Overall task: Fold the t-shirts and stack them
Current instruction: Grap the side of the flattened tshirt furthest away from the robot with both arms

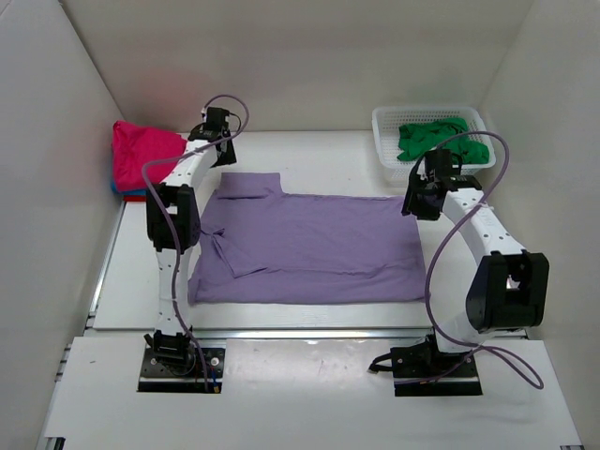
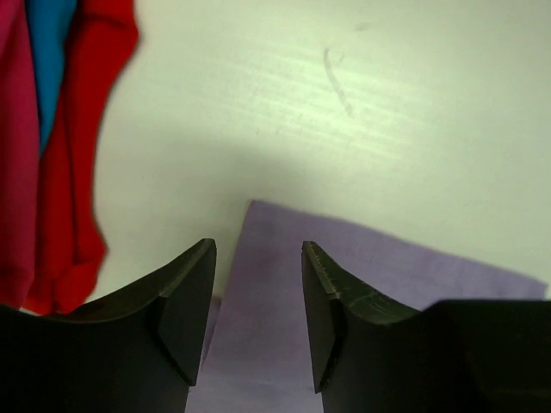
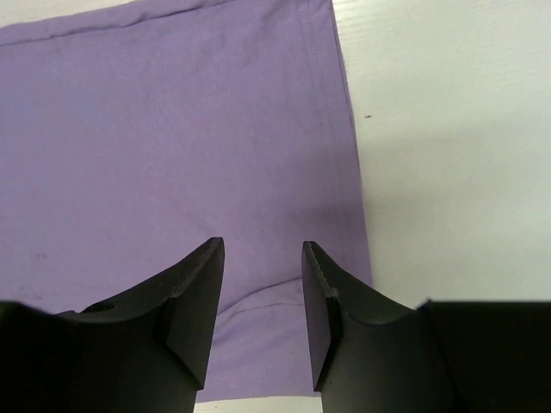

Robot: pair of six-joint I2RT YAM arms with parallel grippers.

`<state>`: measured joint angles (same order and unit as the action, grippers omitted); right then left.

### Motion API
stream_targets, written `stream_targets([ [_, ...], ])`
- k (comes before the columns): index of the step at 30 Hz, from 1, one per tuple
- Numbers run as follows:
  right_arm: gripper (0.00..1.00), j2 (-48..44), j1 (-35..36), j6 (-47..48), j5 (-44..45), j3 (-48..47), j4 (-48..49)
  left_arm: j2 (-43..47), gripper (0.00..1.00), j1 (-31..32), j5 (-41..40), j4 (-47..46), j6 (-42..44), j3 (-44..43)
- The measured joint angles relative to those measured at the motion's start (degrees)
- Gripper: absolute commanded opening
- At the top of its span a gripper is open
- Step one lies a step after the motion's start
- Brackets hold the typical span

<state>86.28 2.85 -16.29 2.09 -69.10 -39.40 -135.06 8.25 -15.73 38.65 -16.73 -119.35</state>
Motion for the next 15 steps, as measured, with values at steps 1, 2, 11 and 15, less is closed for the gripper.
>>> stream_targets([
  [1, 0.39, 0.52, 0.0, -0.02, 0.02, 0.0, 0.0, -0.85, 0.56, 0.0, -0.02, -0.02, 0.02, -1.95],
  [2, 0.39, 0.98, -0.04, -0.04, 0.04, 0.0, 0.02, -1.75, 0.56, 0.04, 0.0, 0.02, 0.04, -3.8],
  [11, 0.39, 1.84, -0.92, -0.96, 0.28, 0.0, 1.16, -11.34, 0.61, 0.35, -0.7, 4.07, 0.15, -12.94],
  [15, 0.38, 1.84, -1.05, -1.75, 0.2, 0.04, 2.29, -13.57, 0.61, 0.09, -0.46, 7.1, -0.5, -16.06],
])
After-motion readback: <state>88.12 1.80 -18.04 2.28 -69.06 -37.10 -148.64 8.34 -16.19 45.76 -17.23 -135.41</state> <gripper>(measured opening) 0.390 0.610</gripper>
